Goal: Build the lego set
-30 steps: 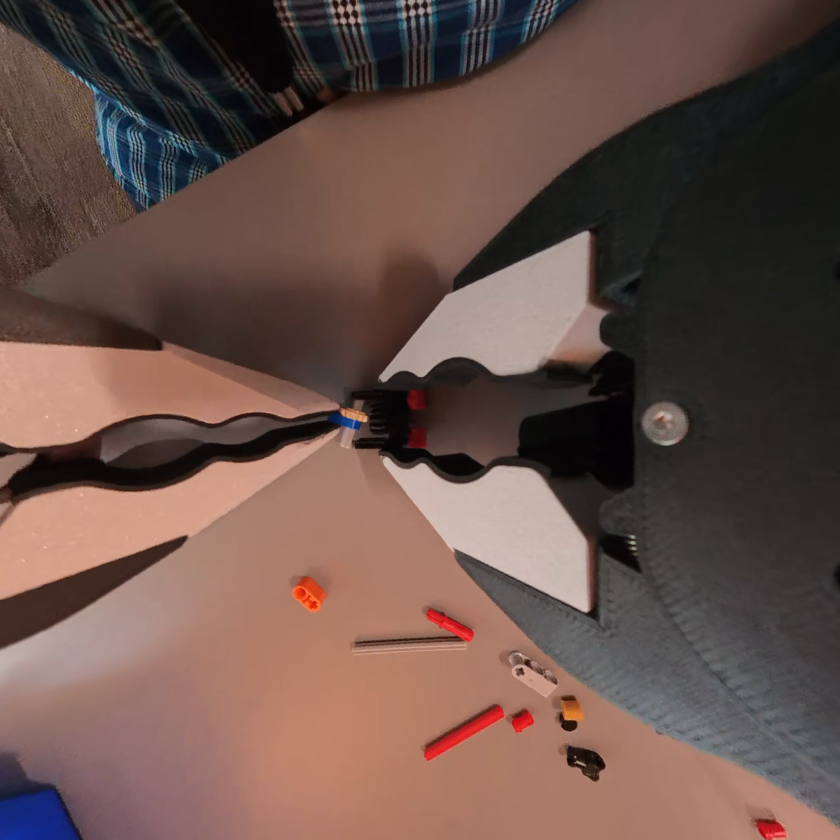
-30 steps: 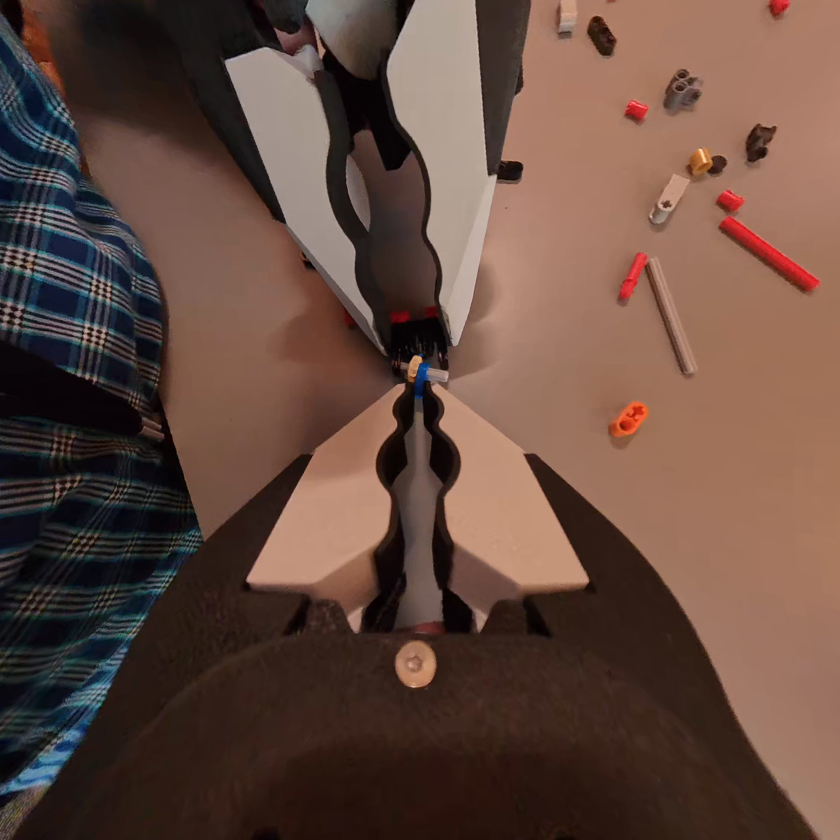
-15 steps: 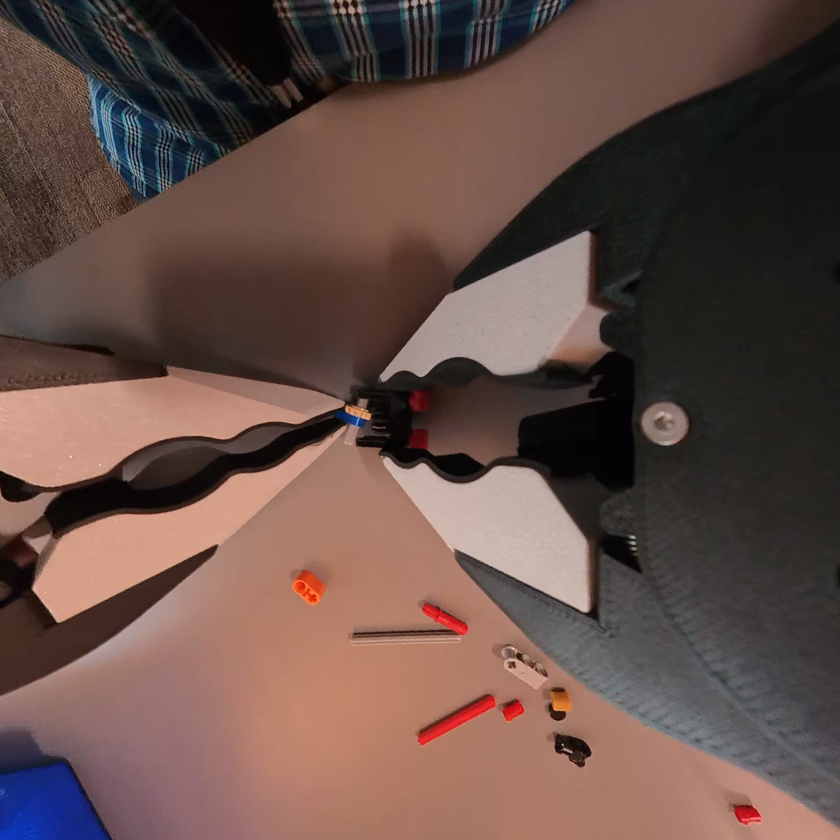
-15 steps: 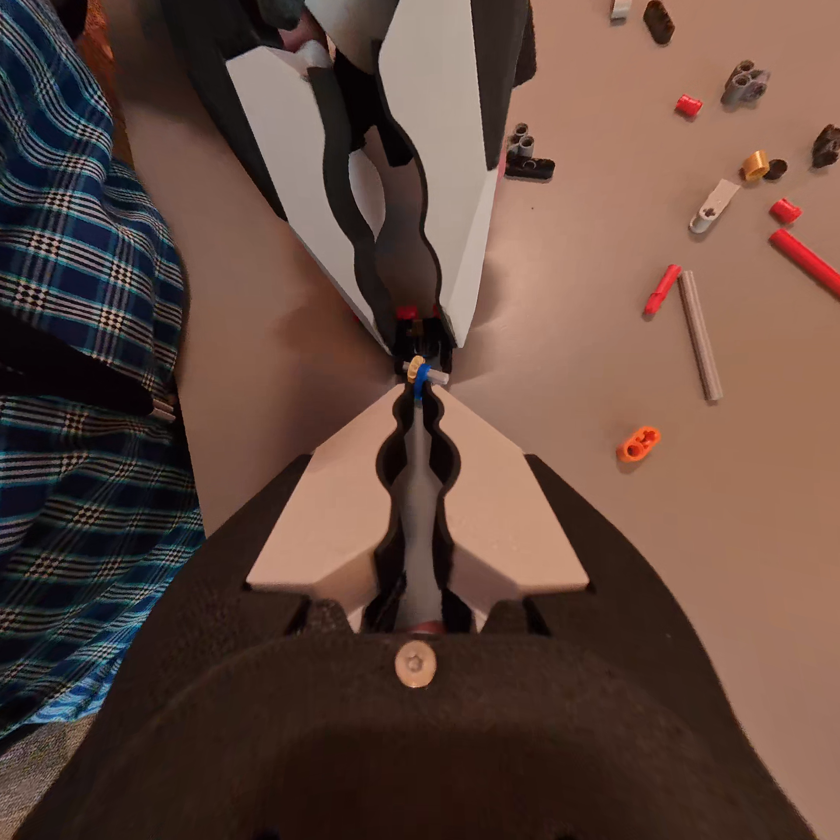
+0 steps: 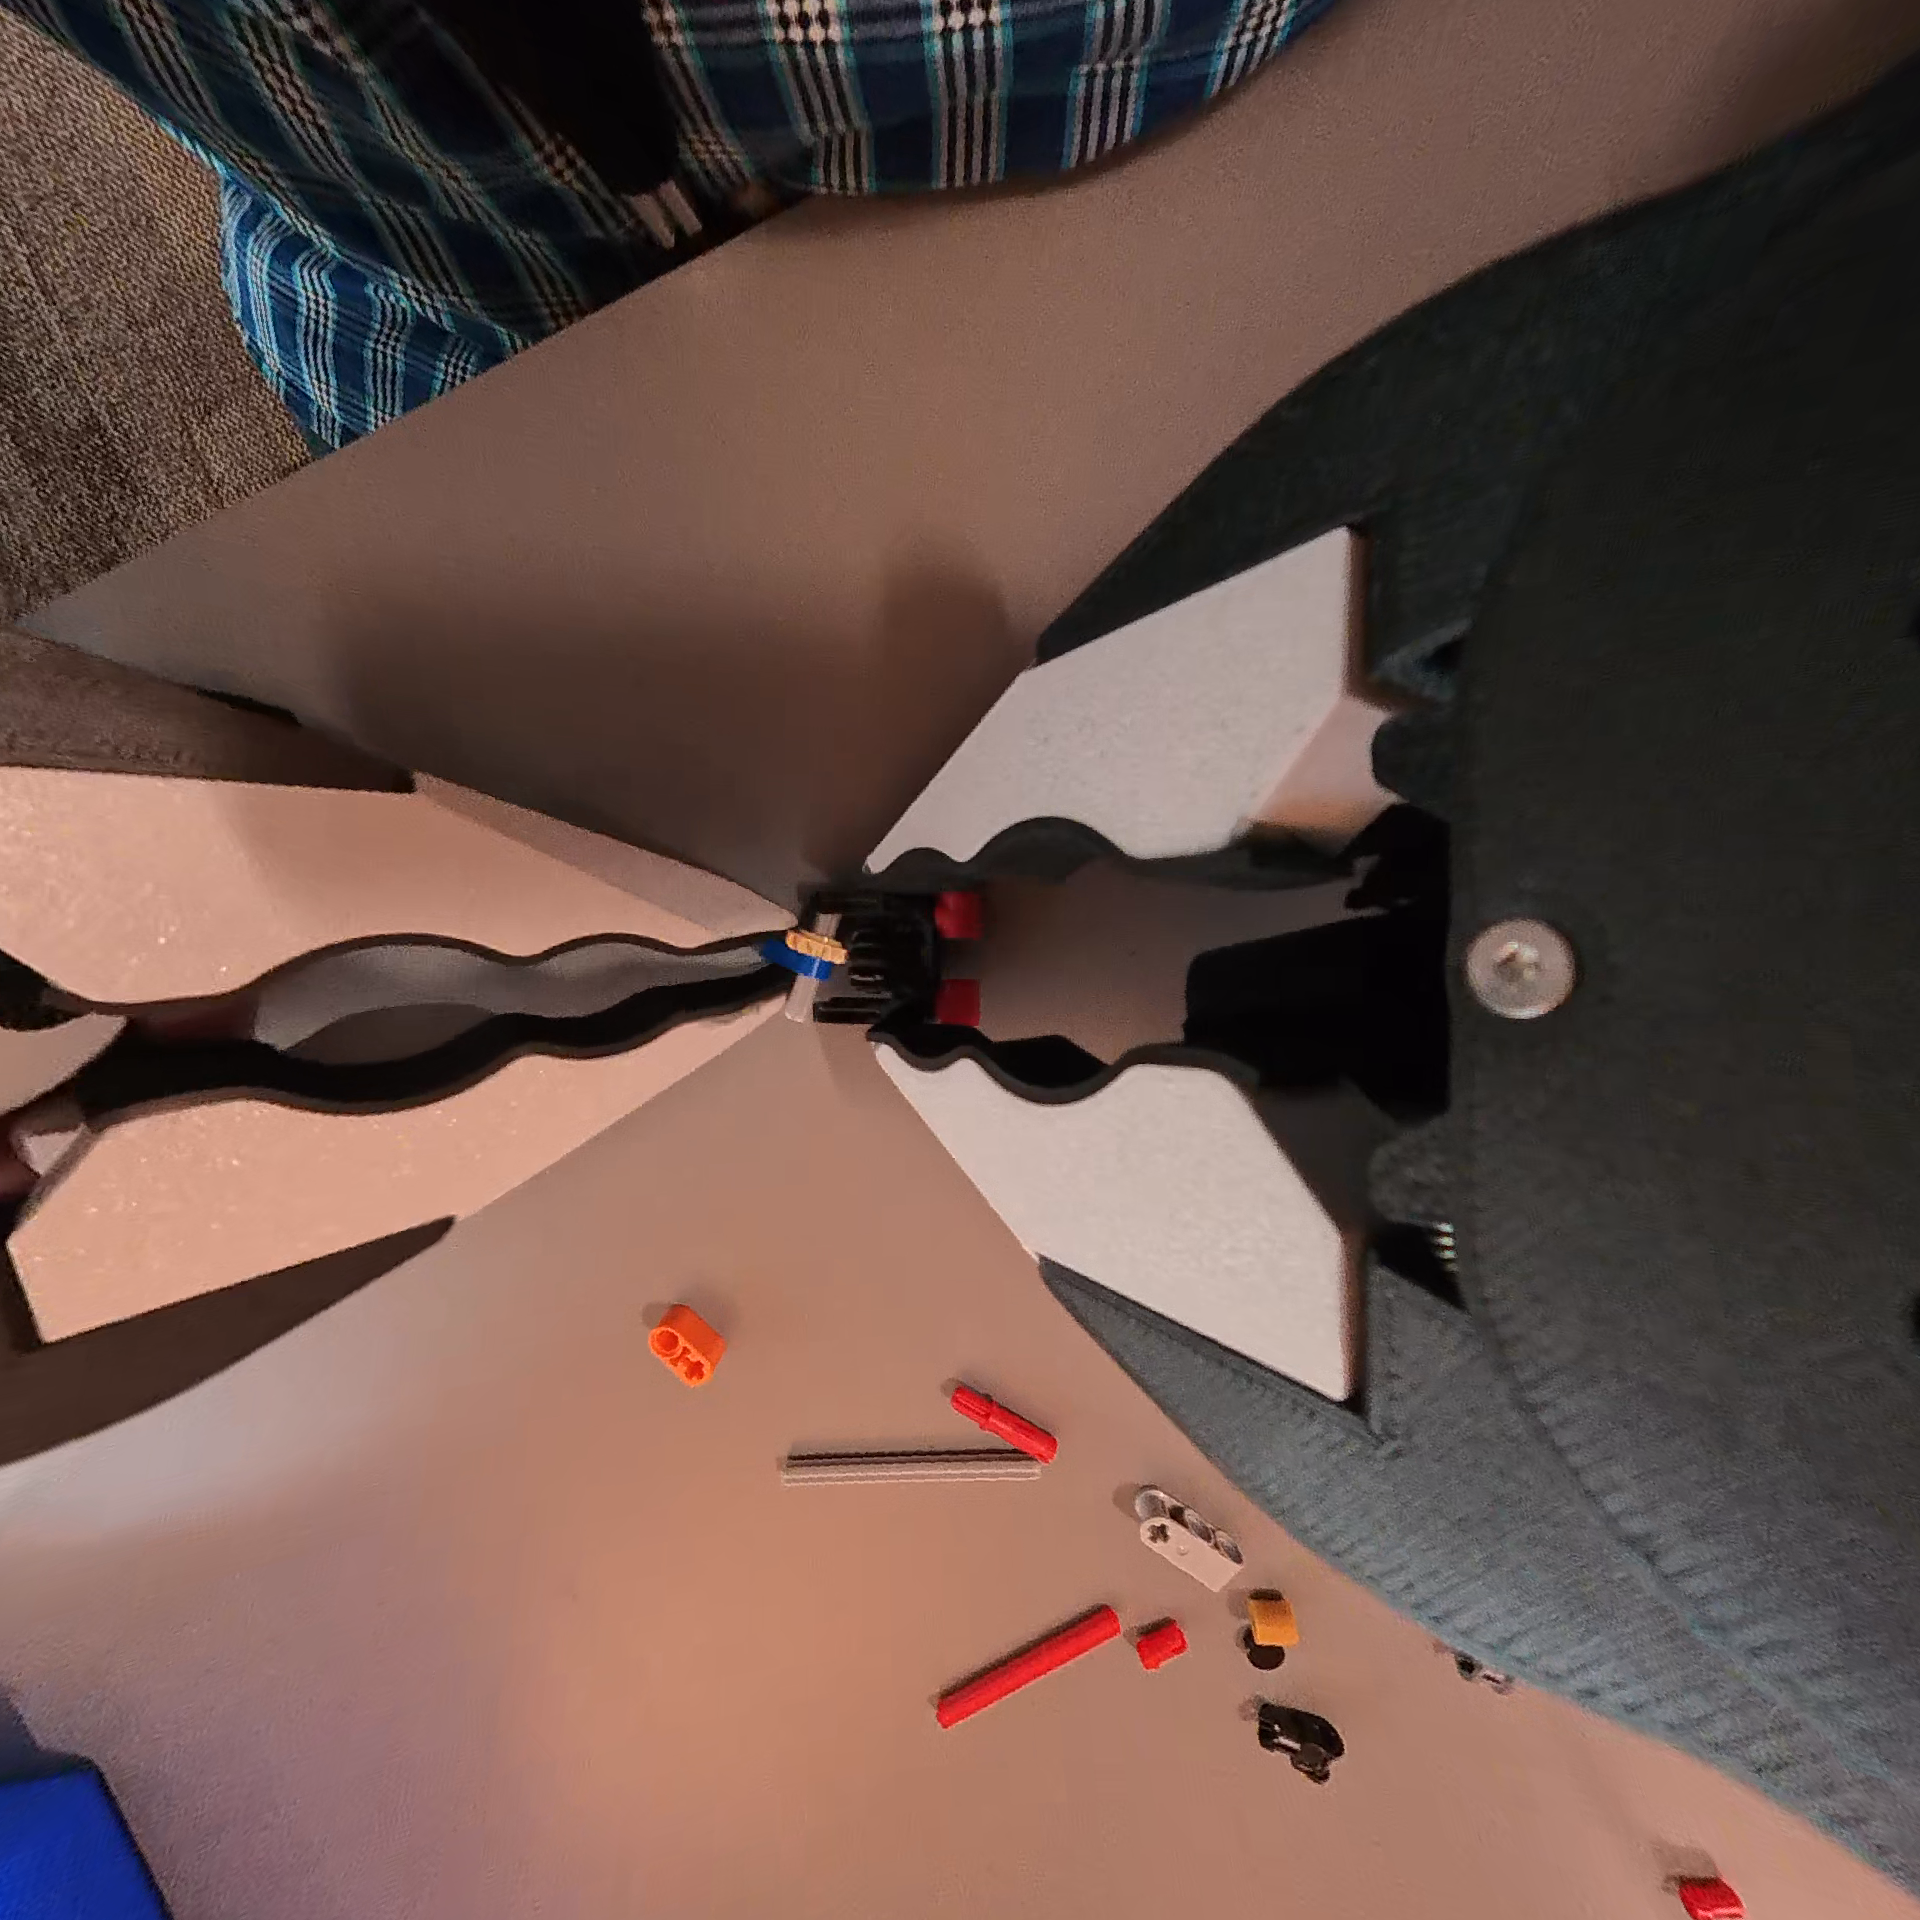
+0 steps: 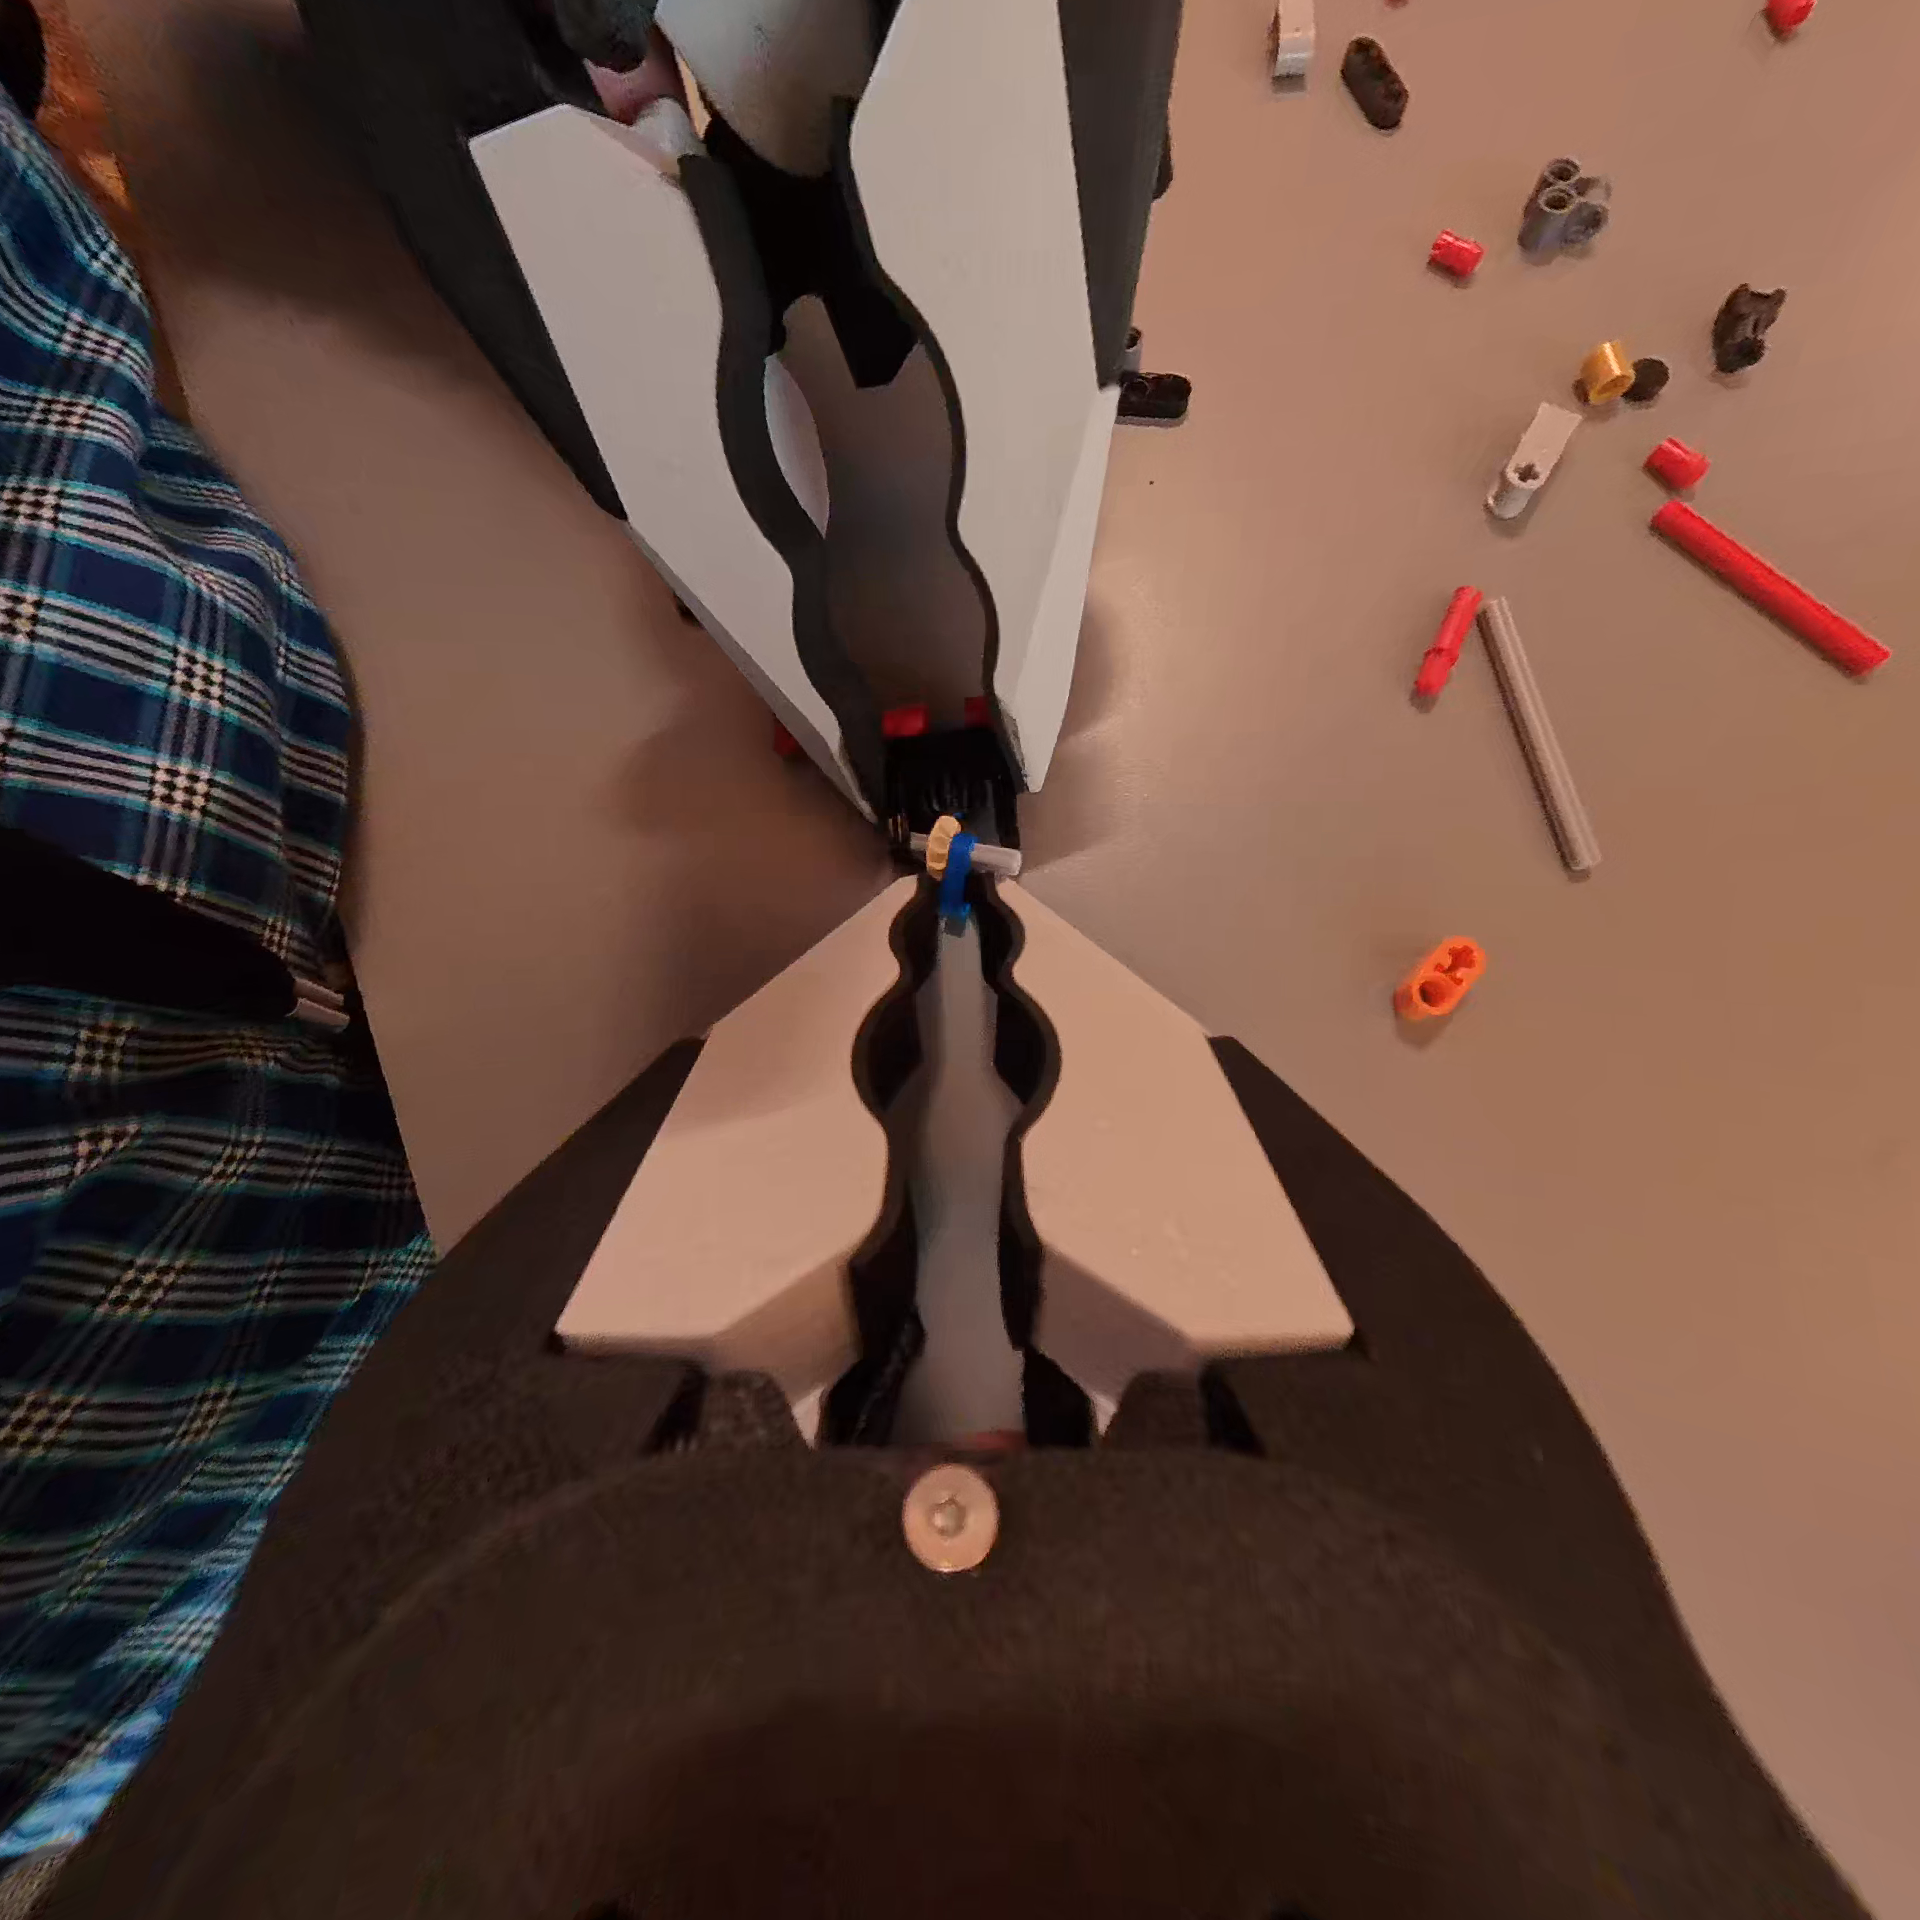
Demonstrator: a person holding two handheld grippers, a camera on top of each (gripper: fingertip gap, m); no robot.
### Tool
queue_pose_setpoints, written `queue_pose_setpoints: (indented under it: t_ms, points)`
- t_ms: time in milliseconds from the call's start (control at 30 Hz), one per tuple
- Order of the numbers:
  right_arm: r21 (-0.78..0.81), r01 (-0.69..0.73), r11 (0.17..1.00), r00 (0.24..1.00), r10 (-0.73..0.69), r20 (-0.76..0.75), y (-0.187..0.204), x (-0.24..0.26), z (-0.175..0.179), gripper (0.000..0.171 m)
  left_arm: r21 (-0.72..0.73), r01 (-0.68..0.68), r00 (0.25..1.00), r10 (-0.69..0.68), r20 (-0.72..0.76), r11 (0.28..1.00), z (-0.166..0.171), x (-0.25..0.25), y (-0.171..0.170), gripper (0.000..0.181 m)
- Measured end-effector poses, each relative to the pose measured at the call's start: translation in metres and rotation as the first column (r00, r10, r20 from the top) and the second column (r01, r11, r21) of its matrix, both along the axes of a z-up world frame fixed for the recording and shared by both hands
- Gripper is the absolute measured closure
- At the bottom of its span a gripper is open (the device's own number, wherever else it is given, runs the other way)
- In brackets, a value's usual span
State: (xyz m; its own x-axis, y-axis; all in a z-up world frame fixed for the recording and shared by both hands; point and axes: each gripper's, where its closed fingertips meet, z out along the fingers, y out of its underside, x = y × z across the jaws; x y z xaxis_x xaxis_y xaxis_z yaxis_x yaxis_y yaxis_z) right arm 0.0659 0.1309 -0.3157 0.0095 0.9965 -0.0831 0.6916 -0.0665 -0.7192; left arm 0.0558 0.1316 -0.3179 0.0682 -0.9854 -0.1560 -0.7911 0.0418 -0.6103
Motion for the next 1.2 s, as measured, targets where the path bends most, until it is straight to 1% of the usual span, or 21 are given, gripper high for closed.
queue_pose_setpoints:
  t_ms: [167,233,333,433,567,633,733,833,1033,1200]
  points:
    - [0.057,0.070,0.996,0.998,-0.069,-0.006,0.0029,0.0005,-0.0006,0.165,0.001,-0.008,1.000,0.008,0.007,1.000,0.0001,0.0004,0.0003,0.158]
    - [0.070,0.069,0.995,0.998,-0.069,-0.004,0.0015,0.0009,-0.0008,0.166,0.004,-0.005,1.000,0.005,0.007,1.000,0.0003,0.0013,0.0002,0.158]
    - [0.089,0.054,0.995,0.999,-0.054,-0.002,0.0000,0.0015,-0.0009,0.168,0.007,-0.001,1.000,0.001,0.008,1.000,0.0005,0.0015,-0.0001,0.158]
    - [0.055,0.040,0.998,0.999,-0.040,-0.005,-0.0005,0.0021,-0.0003,0.169,0.019,0.000,1.000,0.000,0.009,1.000,0.0009,0.0016,-0.0002,0.158]
    - [0.004,-0.012,1.000,1.000,0.012,0.005,-0.0026,0.0035,0.0000,0.169,0.043,0.009,1.000,-0.010,0.010,0.999,0.0014,0.0027,-0.0012,0.157]
    - [0.006,-0.039,0.999,0.999,0.038,0.019,-0.0030,0.0036,0.0000,0.169,0.059,0.015,1.000,-0.015,0.008,0.998,0.0017,0.0026,-0.0013,0.157]
    - [0.035,-0.081,0.996,0.996,0.079,0.051,-0.0034,0.0044,-0.0003,0.169,0.079,0.017,1.000,-0.017,0.007,0.997,0.0023,0.0029,-0.0014,0.157]
    - [0.103,-0.119,0.987,0.990,0.111,0.084,-0.0024,0.0050,-0.0004,0.170,0.057,-0.006,1.000,0.005,0.013,0.998,0.0021,0.0032,-0.0009,0.157]
    - [0.243,-0.129,0.961,0.984,0.095,0.148,-0.0016,0.0048,-0.0008,0.169,-0.001,-0.040,0.999,0.040,0.016,0.999,0.0014,0.0026,-0.0005,0.158]
    - [0.236,-0.135,0.962,0.984,0.102,0.150,-0.0024,0.0050,-0.0007,0.169,-0.007,-0.030,0.999,0.030,0.010,1.000,0.0012,0.0026,-0.0012,0.158]
